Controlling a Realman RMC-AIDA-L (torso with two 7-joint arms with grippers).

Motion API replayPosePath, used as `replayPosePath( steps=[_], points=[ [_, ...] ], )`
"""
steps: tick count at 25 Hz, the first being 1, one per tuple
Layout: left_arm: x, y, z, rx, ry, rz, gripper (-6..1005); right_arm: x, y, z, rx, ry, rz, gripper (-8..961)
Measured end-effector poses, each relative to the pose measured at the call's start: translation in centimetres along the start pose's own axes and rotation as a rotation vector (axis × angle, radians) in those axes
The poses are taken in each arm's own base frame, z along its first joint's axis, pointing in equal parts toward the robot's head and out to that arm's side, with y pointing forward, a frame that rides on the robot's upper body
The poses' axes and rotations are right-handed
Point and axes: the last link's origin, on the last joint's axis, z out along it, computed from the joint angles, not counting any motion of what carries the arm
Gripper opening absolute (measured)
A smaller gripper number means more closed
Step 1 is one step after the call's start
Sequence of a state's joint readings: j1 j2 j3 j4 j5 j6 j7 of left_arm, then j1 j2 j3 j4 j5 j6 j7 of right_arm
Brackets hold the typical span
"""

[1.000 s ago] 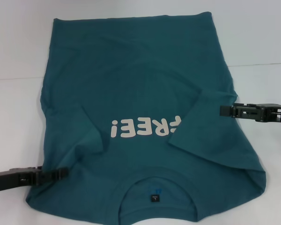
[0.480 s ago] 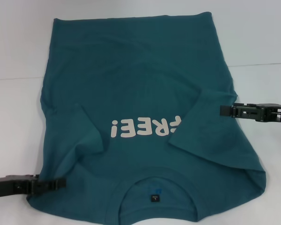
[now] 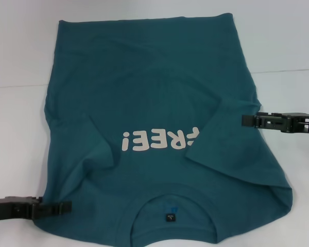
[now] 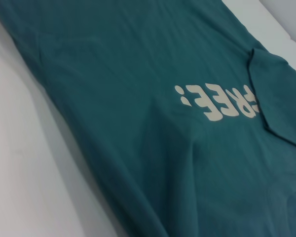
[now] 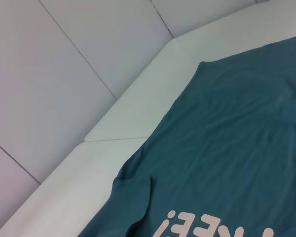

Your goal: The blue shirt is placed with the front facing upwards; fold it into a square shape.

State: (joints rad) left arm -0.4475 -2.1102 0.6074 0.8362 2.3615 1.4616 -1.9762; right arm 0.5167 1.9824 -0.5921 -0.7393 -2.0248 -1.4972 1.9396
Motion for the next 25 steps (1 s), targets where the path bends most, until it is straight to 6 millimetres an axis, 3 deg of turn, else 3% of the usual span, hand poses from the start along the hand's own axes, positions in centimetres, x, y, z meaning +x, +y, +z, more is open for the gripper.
replayPosePath(
  steps=[25],
  points=[
    [-0.48,-0.27,-0.97,0.011,-0.061,-0.02,875,-0.48,-0.06,0.0,0.005,-0.01,-0.004,897]
  ],
)
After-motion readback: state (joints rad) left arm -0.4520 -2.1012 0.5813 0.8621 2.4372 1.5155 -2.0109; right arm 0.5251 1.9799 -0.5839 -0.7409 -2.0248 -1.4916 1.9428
